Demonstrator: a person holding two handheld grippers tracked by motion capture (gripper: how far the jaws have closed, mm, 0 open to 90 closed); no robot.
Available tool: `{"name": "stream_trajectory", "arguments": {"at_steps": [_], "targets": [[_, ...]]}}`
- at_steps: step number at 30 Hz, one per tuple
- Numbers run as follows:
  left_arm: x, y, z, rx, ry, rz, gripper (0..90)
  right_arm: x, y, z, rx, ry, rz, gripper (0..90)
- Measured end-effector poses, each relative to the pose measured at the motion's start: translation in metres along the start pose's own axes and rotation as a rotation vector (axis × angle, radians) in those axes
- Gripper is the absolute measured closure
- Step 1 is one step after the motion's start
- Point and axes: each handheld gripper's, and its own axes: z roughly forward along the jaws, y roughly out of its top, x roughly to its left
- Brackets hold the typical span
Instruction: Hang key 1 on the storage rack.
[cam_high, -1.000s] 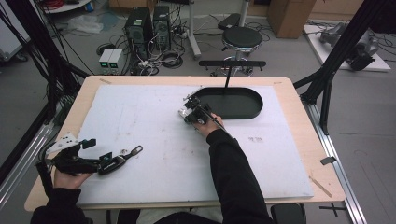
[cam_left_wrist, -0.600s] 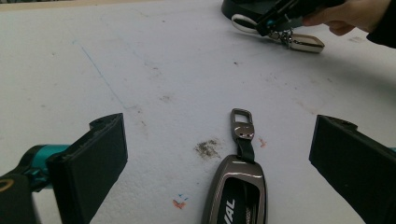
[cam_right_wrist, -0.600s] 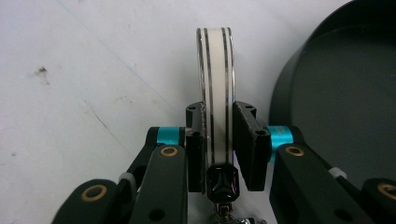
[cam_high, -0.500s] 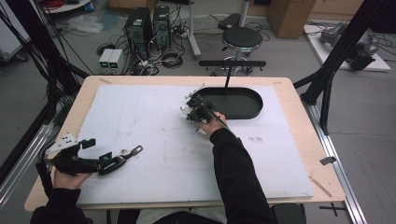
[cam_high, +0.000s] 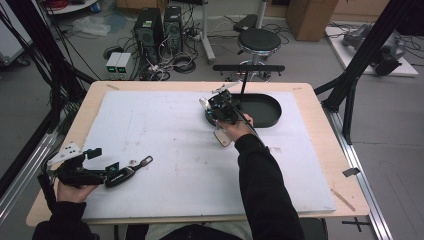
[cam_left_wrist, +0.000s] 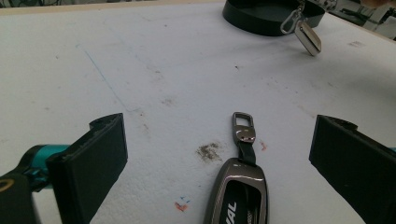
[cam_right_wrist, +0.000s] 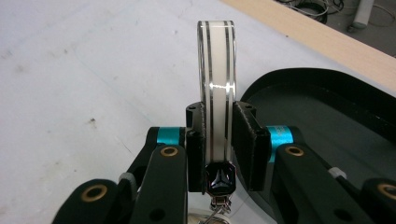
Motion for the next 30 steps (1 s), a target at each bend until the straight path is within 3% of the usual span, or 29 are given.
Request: {"name": "stream_trajectory", "arguments": {"at_steps": [4,11,30], "targets": [[0.0,0.0,0.0,0.0,0.0,0.0,4.7,-0.008,0.0,-0.016,-0.034,0.025,0.031,75.8],[0.001,0.0,-0.002,-0.019,-0.005,-0.012,4.7,-0.022,0.002,-0.039,-0.122,0.126,0.121,75.8],[0.003,-0.001,0.0,-0.015,-0.001,-0.019,4.7,-0.055,0.015,-0.079,-0.191,0.106,0.134,75.7]]}}
